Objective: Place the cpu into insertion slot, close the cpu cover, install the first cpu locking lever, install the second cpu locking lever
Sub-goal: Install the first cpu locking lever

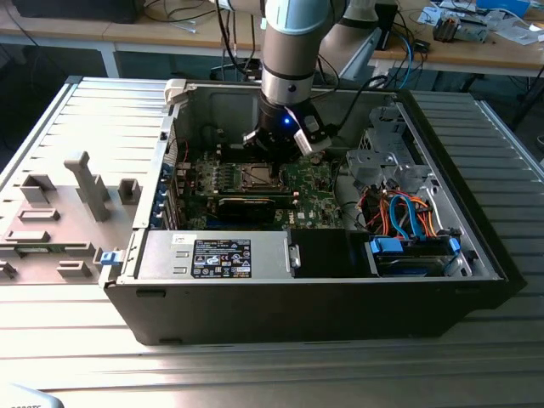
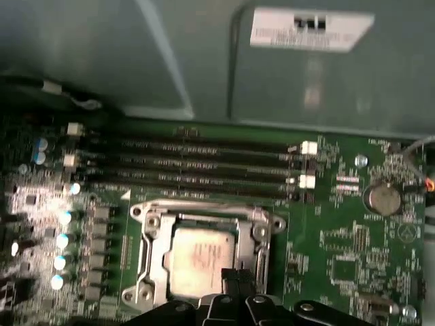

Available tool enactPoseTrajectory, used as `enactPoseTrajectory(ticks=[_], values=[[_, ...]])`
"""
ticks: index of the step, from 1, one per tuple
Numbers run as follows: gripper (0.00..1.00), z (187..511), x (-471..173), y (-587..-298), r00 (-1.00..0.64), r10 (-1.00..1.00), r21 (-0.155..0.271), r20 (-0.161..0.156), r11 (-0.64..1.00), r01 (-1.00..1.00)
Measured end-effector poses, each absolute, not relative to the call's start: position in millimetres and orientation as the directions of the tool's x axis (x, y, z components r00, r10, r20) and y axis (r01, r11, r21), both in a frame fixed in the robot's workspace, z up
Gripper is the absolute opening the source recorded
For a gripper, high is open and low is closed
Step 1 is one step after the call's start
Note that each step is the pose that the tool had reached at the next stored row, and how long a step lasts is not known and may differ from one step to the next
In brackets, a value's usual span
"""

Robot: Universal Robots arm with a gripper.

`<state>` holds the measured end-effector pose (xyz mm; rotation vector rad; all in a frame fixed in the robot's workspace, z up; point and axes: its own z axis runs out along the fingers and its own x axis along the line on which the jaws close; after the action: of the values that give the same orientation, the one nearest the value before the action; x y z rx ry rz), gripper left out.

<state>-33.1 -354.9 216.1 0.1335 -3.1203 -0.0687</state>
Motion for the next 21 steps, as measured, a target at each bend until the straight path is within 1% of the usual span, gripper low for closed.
enactPoseTrajectory(ticks=[3, 5, 10, 17, 21], values=[[0.11, 216.1, -33.0, -364.6, -0.996, -0.086, 0.045, 0.016, 0.995, -0.085], [0.11, 216.3, -33.1, -376.6, -0.996, -0.086, 0.043, 0.016, 0.995, -0.085], [0.11, 219.0, -33.0, -377.8, -0.996, -0.086, 0.044, 0.016, 0.995, -0.085], [0.11, 242.3, -33.0, -377.8, -0.996, -0.086, 0.044, 0.016, 0.995, -0.085], [0.11, 245.7, -33.0, -377.8, -0.996, -0.086, 0.044, 0.016, 0.995, -0.085]])
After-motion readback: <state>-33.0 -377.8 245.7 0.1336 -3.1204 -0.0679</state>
